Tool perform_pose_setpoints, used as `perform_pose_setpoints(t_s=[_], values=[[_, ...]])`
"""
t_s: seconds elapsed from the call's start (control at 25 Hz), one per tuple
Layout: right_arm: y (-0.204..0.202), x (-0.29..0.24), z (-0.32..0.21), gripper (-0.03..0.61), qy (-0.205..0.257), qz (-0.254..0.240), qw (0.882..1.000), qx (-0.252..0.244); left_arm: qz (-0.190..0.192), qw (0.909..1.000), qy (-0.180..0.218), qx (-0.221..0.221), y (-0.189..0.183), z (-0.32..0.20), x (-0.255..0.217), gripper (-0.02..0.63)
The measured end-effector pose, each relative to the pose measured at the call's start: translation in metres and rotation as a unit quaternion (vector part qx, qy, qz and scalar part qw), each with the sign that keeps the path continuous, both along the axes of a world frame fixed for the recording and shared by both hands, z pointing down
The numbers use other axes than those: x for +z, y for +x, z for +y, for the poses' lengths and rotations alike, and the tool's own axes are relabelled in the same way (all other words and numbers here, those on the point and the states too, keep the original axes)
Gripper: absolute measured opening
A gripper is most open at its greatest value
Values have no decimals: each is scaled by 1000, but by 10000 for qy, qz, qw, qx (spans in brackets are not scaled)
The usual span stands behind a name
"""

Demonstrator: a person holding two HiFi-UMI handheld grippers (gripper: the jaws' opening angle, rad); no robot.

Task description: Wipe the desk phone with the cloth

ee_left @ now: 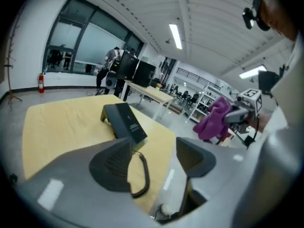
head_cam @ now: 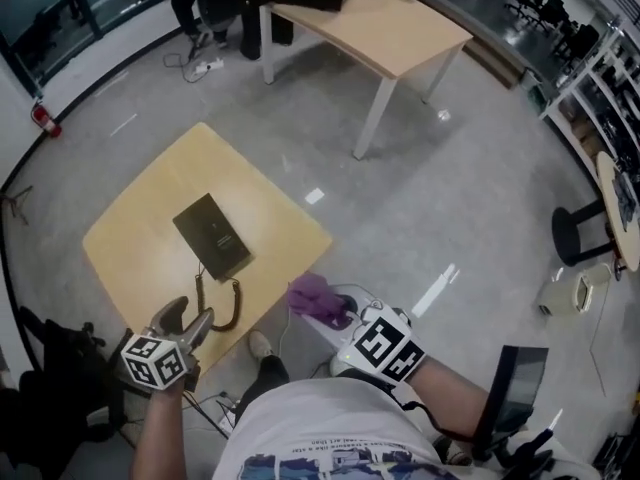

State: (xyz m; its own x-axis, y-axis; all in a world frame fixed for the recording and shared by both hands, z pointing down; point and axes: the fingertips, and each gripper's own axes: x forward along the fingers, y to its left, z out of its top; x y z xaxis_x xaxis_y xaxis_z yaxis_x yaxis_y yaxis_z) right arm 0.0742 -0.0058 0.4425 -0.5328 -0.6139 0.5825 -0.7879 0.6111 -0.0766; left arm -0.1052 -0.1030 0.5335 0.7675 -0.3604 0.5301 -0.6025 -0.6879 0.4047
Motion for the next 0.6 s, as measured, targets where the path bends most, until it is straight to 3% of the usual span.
perform_pose_setpoints(t_s=[0.16, 0.32, 0.44, 0.6], values=[[19, 4, 37, 105, 127, -142, 9991, -385, -60, 9996, 268, -24, 32, 72, -29, 292], [47, 11, 72, 106, 136, -319, 9979, -555, -76, 9987, 323, -378, 42, 141, -57, 281], [67, 15, 85, 106, 94, -404, 9974, -589, -229, 9977, 201, -604, 42, 181, -66, 281], [76, 18, 109, 106, 16, -450, 9968, -663, -406, 9974, -60, -585, 52, 219, -67, 278]])
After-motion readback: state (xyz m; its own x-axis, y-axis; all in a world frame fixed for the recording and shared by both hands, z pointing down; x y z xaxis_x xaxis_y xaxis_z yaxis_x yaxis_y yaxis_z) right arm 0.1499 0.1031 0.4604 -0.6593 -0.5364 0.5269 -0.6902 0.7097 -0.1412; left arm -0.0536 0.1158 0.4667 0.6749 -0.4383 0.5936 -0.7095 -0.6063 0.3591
